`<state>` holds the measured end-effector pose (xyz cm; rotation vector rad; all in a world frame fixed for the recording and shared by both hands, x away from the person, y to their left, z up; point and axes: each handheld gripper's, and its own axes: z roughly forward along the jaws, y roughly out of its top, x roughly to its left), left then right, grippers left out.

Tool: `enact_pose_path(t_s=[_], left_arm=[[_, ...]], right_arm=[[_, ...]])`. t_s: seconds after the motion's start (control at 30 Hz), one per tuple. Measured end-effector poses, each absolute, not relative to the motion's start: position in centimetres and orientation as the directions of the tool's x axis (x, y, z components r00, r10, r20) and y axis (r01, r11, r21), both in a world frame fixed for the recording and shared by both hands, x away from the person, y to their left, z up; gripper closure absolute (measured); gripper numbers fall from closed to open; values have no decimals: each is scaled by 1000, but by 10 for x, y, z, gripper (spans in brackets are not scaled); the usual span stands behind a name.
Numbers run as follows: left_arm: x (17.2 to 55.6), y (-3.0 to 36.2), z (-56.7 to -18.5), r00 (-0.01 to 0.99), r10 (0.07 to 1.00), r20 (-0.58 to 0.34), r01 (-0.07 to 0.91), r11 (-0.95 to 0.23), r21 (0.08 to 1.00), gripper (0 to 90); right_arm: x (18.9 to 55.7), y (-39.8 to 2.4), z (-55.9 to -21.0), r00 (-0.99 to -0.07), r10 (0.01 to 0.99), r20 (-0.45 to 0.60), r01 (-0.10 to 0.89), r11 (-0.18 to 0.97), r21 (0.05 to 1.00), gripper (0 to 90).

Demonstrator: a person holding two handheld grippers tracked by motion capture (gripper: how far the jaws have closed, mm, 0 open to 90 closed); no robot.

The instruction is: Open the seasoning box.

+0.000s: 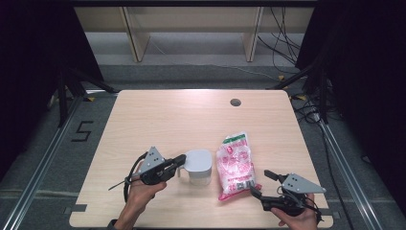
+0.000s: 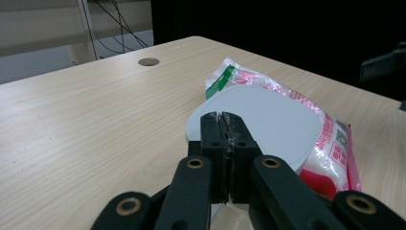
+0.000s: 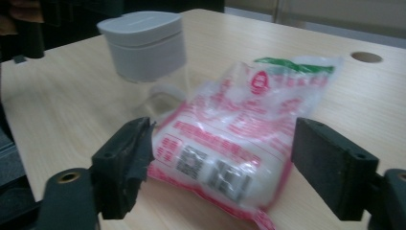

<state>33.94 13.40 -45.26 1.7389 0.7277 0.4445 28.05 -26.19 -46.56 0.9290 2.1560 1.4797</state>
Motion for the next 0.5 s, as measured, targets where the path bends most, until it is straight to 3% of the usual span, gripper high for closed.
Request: enact_pose_path(t_s=[0.13,0.23,0.33,0.5], left_arm=[[339,135,-453,731,677,-85,255,-155,954,872],[339,135,-453,732,677,-76,248,-162,955,870],[340,136,-453,734,674,-83,253,-158,955,870],[341,138,-453,744,665,-64,236,-171,957,867]], right_arm=[[287,-244,-465,-757,653,13,278,305,911,466],[292,-232,-464,-777,628,42,292,300,908,557],[299,-219,-461,-786,619,-3,253,325,911,659],[315,-201,-461,-809,588,-12,245,356,902,730]])
